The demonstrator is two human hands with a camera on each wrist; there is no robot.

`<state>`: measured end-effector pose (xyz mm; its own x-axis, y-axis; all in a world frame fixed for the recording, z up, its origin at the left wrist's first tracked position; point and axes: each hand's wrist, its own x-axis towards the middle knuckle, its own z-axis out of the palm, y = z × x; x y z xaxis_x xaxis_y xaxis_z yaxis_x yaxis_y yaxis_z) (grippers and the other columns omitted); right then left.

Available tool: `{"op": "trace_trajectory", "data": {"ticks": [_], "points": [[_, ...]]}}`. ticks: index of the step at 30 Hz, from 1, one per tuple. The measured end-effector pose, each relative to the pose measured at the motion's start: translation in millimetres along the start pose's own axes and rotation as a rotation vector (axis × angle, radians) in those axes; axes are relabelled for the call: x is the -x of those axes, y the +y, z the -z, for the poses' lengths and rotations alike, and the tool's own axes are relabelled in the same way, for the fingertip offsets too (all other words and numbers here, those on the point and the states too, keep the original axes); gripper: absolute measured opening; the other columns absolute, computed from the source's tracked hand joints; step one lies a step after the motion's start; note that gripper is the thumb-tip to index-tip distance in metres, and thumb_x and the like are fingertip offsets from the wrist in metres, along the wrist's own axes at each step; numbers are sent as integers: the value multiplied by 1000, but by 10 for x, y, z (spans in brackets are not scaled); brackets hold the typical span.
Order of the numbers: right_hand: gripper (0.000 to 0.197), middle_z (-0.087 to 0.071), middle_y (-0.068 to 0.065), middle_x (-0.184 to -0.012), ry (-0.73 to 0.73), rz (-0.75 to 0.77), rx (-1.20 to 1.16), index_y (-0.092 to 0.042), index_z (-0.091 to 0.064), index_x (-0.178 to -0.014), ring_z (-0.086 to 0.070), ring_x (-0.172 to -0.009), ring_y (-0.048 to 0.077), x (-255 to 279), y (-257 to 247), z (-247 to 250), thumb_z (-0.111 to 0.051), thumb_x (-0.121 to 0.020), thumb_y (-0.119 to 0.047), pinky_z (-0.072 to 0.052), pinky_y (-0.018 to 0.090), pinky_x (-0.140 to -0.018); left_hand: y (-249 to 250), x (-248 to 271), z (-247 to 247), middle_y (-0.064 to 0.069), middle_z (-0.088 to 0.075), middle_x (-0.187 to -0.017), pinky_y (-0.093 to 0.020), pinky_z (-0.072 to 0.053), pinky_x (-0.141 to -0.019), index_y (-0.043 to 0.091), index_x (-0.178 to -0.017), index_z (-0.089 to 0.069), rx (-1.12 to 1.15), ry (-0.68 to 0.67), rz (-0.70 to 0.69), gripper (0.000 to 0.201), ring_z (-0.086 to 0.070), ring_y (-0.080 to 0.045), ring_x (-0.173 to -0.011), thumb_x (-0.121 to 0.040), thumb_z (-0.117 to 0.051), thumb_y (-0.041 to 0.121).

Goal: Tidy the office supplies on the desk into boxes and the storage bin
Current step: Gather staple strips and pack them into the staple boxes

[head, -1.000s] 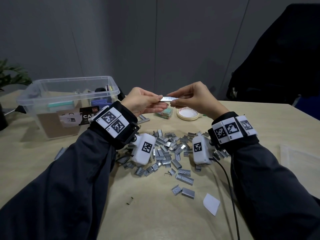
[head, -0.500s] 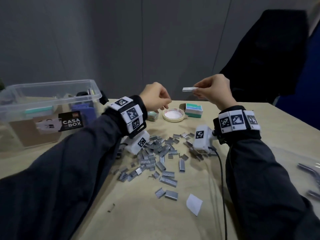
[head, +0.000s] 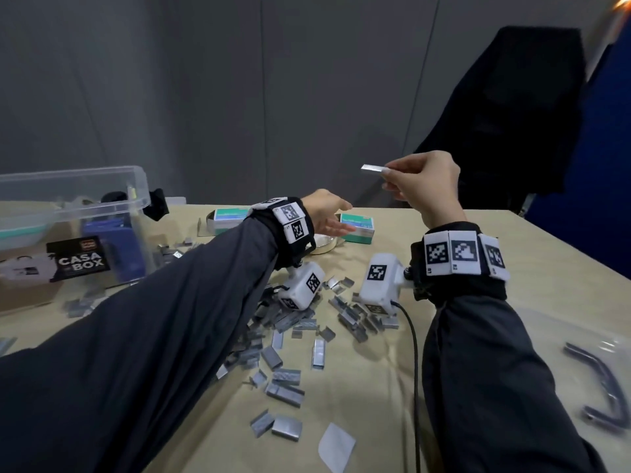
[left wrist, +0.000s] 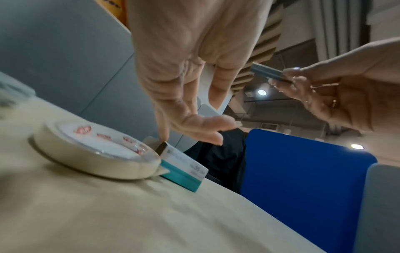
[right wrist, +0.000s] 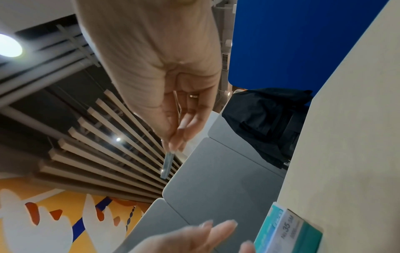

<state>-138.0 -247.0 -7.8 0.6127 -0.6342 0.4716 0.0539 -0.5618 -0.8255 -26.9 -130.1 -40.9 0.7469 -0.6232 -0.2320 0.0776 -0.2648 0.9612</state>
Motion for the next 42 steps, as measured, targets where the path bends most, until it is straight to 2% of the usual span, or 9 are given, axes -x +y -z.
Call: {"op": "trace_trajectory", "data": {"ticks": [4, 10, 13, 17, 22, 24, 26, 32, 42], "points": [[2, -73, 1, -69, -1, 1, 2, -16, -75, -83, -72, -64, 10, -15, 10, -21, -73, -83, -15, -62, 35, -74, 20, -31, -57, -18, -68, -86, -23, -56, -47, 8, -130, -44, 45, -30, 69, 33, -69, -18, -55, -99, -52, 13], [11, -71, -1, -67, 19, -17, -7, -21, -71, -74, -72, -63, 9, -38, 45, 12, -73, -82, -14, -62, 37, -74, -14, -89, -114, -18, -64, -110, -31, -59, -68, -2, -115, -54, 41, -78, 73, 19, -66, -15, -75, -97, -52, 3], [5, -72, -2, -66, 57, -14, -28, -20, -74, -77, -72, -64, 10, -67, 59, 60, -74, -81, -17, -61, 39, -76, -3, -82, -103, -12, -67, -101, -33, -59, -78, -6, -115, -62, 86, -112, 32, 24, -63, -12, -78, -95, -57, 7], [7, -71, -3, -64, 118, -28, -50, -16, -78, -84, -73, -67, 11, -129, 104, 156, -74, -79, -18, -61, 39, -78, 27, 45, -45, -14, -73, -97, -26, -60, -74, -3, -98, -70, -7, -51, -172, 17, -69, -14, -78, -84, -72, 6], [8, -73, 5, -73, 37, -78, -141, -18, -75, -75, -75, -76, 20, -108, 105, 254, -77, -78, -11, -61, 34, -79, 19, 225, 154, -9, -73, -85, -29, -58, -73, 7, -78, -73, -525, 25, -541, 6, -67, -22, -74, -79, -76, 2], [6, -74, 14, -86, -99, -89, -155, -14, -75, -81, -74, -87, 25, -61, 75, 259, -79, -79, -9, -60, 27, -77, 17, 271, 248, -2, -74, -79, -29, -57, -75, 18, -70, -74, -813, 39, -591, 14, -68, -17, -75, -76, -79, 6], [9, -74, 16, -91, -259, -86, -107, -10, -76, -89, -73, -85, 20, -7, 17, 266, -79, -80, -9, -59, 20, -72, -5, 333, 298, 5, -72, -73, -24, -54, -72, 22, -67, -73, -990, 0, -583, 19, -66, -10, -71, -75, -79, 6], [13, -76, 7, -82, -572, -69, 153, -7, -77, -90, -73, -75, 9, 98, -104, 150, -81, -78, -11, -56, 18, -64, -87, 443, 374, 6, -74, -80, -19, -52, -71, 19, -78, -77, -989, -78, -558, 14, -67, -4, -74, -76, -77, 5], [4, -74, 4, -72, -463, 52, 358, -9, -77, -78, -72, -72, 9, 172, -179, -113, -81, -76, -10, -57, 19, -61, -159, 489, 430, 5, -73, -89, -19, -54, -72, 15, -96, -77, -923, 12, -567, 21, -70, -11, -77, -76, -78, 7]]}}
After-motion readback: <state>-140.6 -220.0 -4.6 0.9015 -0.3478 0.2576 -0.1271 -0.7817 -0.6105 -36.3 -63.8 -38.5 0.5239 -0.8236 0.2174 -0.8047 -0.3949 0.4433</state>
